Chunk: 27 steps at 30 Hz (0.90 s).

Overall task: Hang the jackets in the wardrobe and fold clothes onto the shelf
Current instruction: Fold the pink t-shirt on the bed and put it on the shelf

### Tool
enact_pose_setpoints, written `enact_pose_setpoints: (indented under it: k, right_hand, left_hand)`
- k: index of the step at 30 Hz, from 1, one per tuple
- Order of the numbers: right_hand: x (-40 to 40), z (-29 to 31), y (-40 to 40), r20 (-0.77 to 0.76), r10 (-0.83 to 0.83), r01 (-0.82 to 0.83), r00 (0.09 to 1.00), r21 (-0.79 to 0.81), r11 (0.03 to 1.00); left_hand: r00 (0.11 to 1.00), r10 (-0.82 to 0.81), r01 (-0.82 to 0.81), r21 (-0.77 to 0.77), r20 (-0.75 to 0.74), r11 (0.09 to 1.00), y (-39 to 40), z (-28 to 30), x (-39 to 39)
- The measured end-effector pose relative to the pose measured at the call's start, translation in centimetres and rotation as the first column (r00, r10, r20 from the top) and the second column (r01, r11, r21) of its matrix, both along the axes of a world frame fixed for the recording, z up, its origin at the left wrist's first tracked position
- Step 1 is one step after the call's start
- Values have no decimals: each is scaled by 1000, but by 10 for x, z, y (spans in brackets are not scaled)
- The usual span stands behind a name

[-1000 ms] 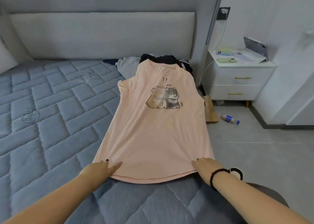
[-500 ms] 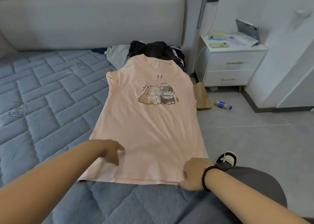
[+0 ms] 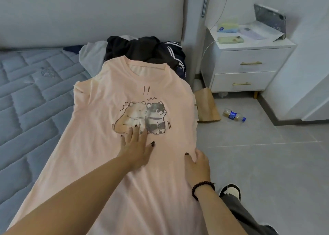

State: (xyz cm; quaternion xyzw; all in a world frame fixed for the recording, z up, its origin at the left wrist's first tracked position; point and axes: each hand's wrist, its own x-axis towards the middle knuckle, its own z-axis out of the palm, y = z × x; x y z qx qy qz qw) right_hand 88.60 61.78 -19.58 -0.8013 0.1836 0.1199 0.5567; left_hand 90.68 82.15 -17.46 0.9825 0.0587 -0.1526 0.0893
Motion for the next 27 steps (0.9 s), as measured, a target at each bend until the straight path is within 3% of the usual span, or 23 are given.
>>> enact_pose_setpoints:
  k: [5,7,10,14,18,20,22,24,25,26,27]
  right_hand:
    - [89,-19,-3,-212,-114,186,971,358,915]
    - [118,-27,-7,-308,-127,281,943,528,802]
    - [152,-45,-14,-322,-101,314,941,724,614]
    - [184,-68,-8,-393,-69,379,917,804,458]
    - [201,-74,-6,-432,-129,443,892,784,434]
    - [208,-66,-15,-439,-313,539,842,708,456]
    - [217,-51,-23,-278,-567,623,776,479,618]
    - [222,-35,-20,166,-596,552,785,249,796]
    - [221,-22,-13,414,-452,436,790,138,889]
    - [219,-13,-4,594,-203,260,779,-11,965]
    - [216,-8,6,658,95,55,747,-203,978]
  left_hand:
    - [995,26,-29,28,97,999,8,-14,85]
    - [990,27,-34,51,140,998,13,-22,104]
    - [963,29,-62,115,269,991,16,-36,105]
    - [934,15,-58,110,358,992,19,-46,103]
    - [930,11,-54,107,368,993,20,-47,102]
    - [928,20,-59,95,372,994,19,-45,101]
    - [929,25,-65,96,369,993,18,-44,101]
    - [933,19,-65,115,359,991,19,-44,100]
    - [934,20,-67,120,356,991,19,-45,99]
    - [934,23,-68,117,356,991,19,-44,100]
    - [933,26,-70,110,360,991,19,-44,99]
